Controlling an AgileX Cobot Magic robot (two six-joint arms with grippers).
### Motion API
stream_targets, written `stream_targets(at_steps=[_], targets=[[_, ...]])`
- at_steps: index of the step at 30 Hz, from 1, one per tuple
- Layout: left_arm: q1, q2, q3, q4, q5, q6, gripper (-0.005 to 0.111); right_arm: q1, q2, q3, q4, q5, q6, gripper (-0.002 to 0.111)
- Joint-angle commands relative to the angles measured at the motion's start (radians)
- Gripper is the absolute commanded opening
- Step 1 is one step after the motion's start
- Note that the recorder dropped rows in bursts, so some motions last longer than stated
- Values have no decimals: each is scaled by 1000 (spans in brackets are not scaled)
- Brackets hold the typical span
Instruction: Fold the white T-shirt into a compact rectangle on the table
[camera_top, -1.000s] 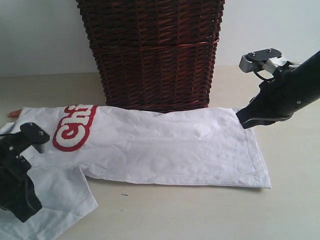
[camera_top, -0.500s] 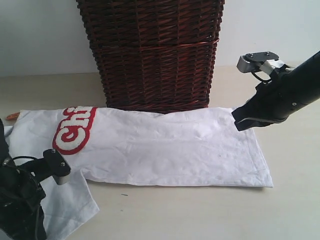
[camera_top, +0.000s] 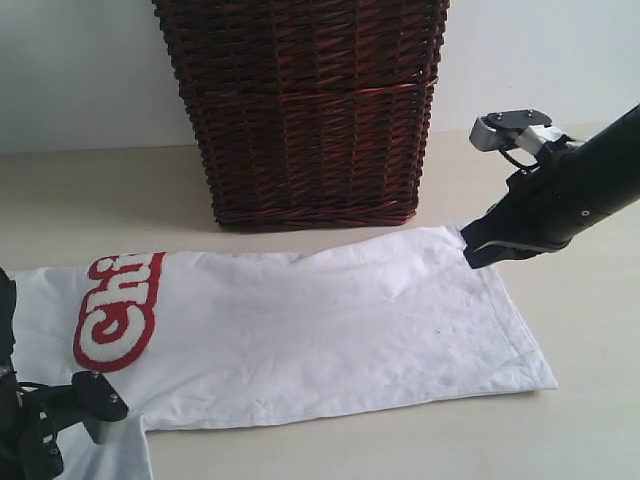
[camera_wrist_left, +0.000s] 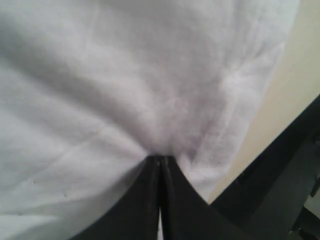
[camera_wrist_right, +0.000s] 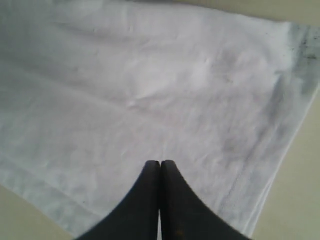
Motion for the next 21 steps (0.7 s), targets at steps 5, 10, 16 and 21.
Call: stream_targets(at_steps=[5,10,16,21], targets=[[-5,-194,-15,23,-22,-9,0,60,93,8,-139,-72,63,0],[-5,-312,-22,17,-30,-9,0,113,162,8,-368,-159,252,0],[-5,-359,-22,21,-98,-9,0,130,249,8,-569,-96,482,0],[-5,-359,-14,26,-135,-11,0,130,207,67,-600,-32,523,0]])
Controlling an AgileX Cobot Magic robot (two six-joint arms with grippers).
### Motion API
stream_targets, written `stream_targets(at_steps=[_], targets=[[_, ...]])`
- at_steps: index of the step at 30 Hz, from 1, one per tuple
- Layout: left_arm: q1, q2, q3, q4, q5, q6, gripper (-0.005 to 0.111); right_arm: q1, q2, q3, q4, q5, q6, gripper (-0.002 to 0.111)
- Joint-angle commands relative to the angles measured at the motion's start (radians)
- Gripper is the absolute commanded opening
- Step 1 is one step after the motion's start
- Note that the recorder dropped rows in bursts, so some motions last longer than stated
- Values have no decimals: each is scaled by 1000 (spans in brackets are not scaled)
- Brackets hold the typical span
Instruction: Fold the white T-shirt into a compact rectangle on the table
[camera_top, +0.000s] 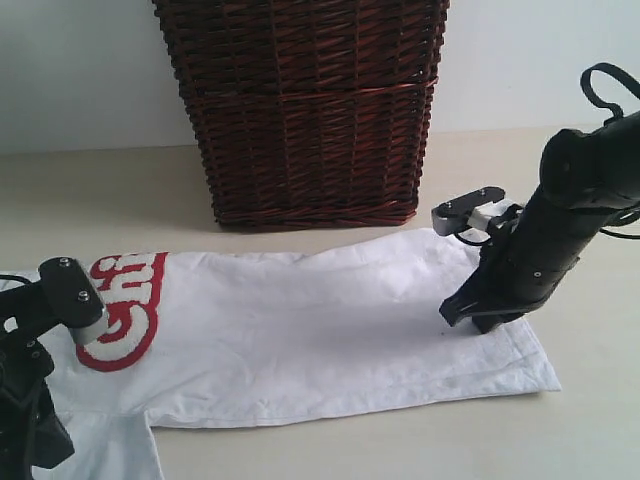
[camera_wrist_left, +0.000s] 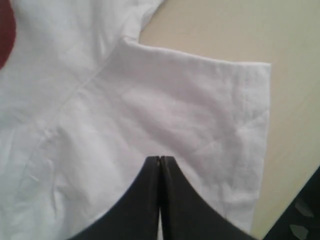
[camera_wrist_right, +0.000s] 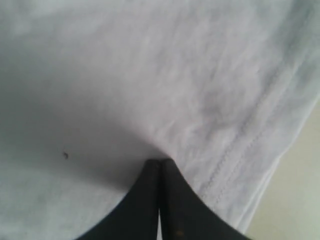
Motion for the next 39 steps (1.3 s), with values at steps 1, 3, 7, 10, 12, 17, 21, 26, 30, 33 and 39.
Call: stream_targets(at_steps=[1,3,7,10,12,17,21,26,30,33,39], targets=[[-5,-9,13,-26,-17,-11,0,-2,-24,86,-79,85,36,0],[-5,-9,46,-35,-17,5,2,-2,-51,99,-96,85,61,0],[-67,-9,78,-83,-17,76,40,-2,-137,105,-93,20,68,0],[-188,-9,105,-118,-14,72,51,-2,-245,105,-8,-24,22,0],[-278,-5,146,-73,-85,66,51,-2,-331,85,27,-17,-2,0],[-322,53,151,24,-233,-71,55,-2,-562,35,77,59,-28,0],[-322,132,151,20,-199,-99,69,-2,-650,35,137,62,-31,0],[-322,138,151,21,-219,-99,54,-2,-653,35,150,70,-31,0],[-322,176,151,29,-199,-80,12,-2,-653,35,150,74,-33,0],[-322,217,151,29,-135,-50,0,-2,-653,35,150,88,-38,0],[-322,224,68,49,-4,-72,0,-2,-653,35,158,103,-40,0]])
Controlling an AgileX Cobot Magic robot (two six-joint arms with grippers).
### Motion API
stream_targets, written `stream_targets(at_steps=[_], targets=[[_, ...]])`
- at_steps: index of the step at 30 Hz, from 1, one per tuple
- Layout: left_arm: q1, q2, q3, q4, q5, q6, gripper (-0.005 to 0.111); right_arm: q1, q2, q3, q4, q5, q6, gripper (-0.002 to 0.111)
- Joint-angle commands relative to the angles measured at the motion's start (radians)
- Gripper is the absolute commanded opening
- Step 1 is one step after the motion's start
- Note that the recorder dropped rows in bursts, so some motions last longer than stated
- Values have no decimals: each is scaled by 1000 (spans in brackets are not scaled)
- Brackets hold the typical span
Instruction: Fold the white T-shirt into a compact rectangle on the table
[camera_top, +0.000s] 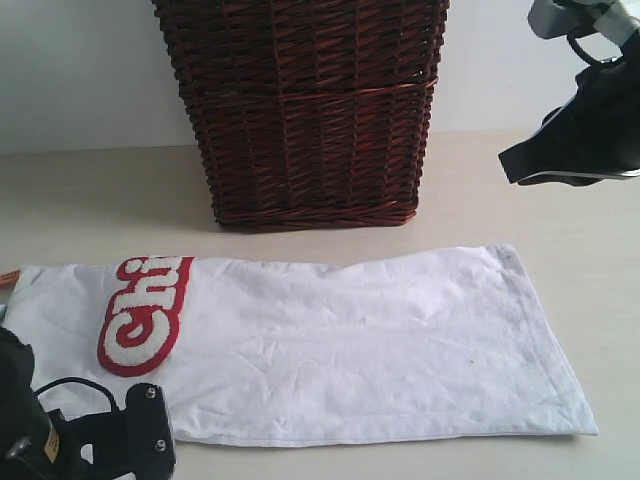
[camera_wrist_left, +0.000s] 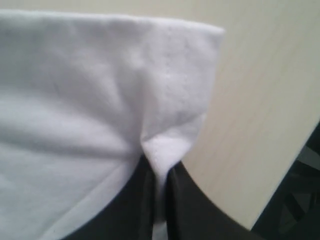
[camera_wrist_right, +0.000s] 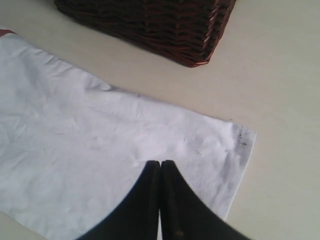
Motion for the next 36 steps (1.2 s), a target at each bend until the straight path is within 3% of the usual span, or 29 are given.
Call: stream_targets(at_steps=[1,6,13,20,26,28,32,36], targets=[[-7,4,-63,15,148,-29,0,-2,-5,-4,16,6,-10,0],[-7,-58,-152,120,214,-43,0,-2,-5,-4,35,4,-24,0],[-5,-91,-254,474,226,-44,0,-2,-5,-4,35,0,-26,0],[-3,-86,-267,733,18,-44,0,-2,-5,-4,36,-5,-26,0],[-2,-80,-267,792,-151,-44,0,-2,-5,-4,43,-4,-26,0],[2,-61,-267,810,-163,-44,5,-2,-5,-4,53,-4,-26,0],[44,-14,-267,821,-180,-51,27,-2,-5,-4,55,-2,-26,0],[103,12,-267,947,-287,-270,41,-2,-5,-4,55,-2,-26,0]])
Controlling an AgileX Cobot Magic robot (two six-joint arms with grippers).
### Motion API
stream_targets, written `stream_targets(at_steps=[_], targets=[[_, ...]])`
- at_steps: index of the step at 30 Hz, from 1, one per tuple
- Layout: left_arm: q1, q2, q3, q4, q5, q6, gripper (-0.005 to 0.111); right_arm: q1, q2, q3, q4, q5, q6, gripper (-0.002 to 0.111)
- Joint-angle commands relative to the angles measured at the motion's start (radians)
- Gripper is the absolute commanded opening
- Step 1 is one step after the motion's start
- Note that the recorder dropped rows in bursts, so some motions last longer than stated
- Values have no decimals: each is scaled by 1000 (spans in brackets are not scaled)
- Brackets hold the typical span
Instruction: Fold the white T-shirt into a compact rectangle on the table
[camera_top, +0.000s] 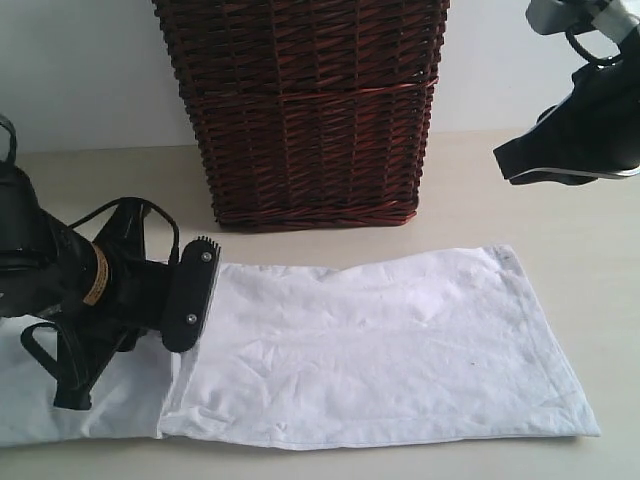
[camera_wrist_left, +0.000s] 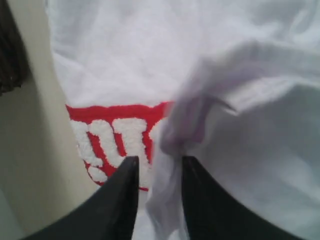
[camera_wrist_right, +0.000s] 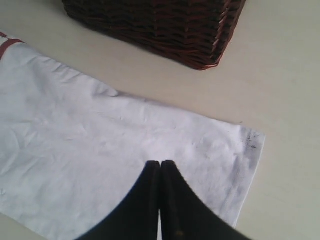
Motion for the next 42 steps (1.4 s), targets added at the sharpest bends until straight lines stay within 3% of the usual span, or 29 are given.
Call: stream_targets(at_steps=[1,6,10,13,15,18,20,22,26,30,36,40,42], targets=[[59,19,-3,143,-131,-257,41,-2,-5,-4,8,-6,-8,0],[75,11,-6,286,-189,-439,42,-2,-5,-4,12,-6,-8,0],[75,-10,-15,229,-175,-537,42,-2,-5,-4,12,-4,-8,0],[65,-24,-15,56,-123,-535,40,-2,-5,-4,12,0,-8,0],[47,-21,-36,-81,-22,-490,26,-2,-5,-4,12,2,-8,0],[41,-4,-84,-399,147,-268,6,-2,-5,-4,12,16,-8,0],[41,8,-106,-585,239,-100,0,-2,-5,-4,12,18,-8,0],[41,23,-112,-691,270,-40,0,-2,-5,-4,12,18,-8,0],[47,86,-112,-706,257,-47,0,-2,-5,-4,14,22,-8,0],[53,167,-112,-704,123,-47,2,-2,-5,-4,14,22,-8,0],[49,223,-112,-723,-101,-44,28,-2,-5,-4,14,3,-8,0],[52,209,-127,-723,-78,-52,36,-2,-5,-4,14,0,-8,0],[64,154,-146,-686,-38,-147,41,-2,-5,-4,14,13,-8,0]])
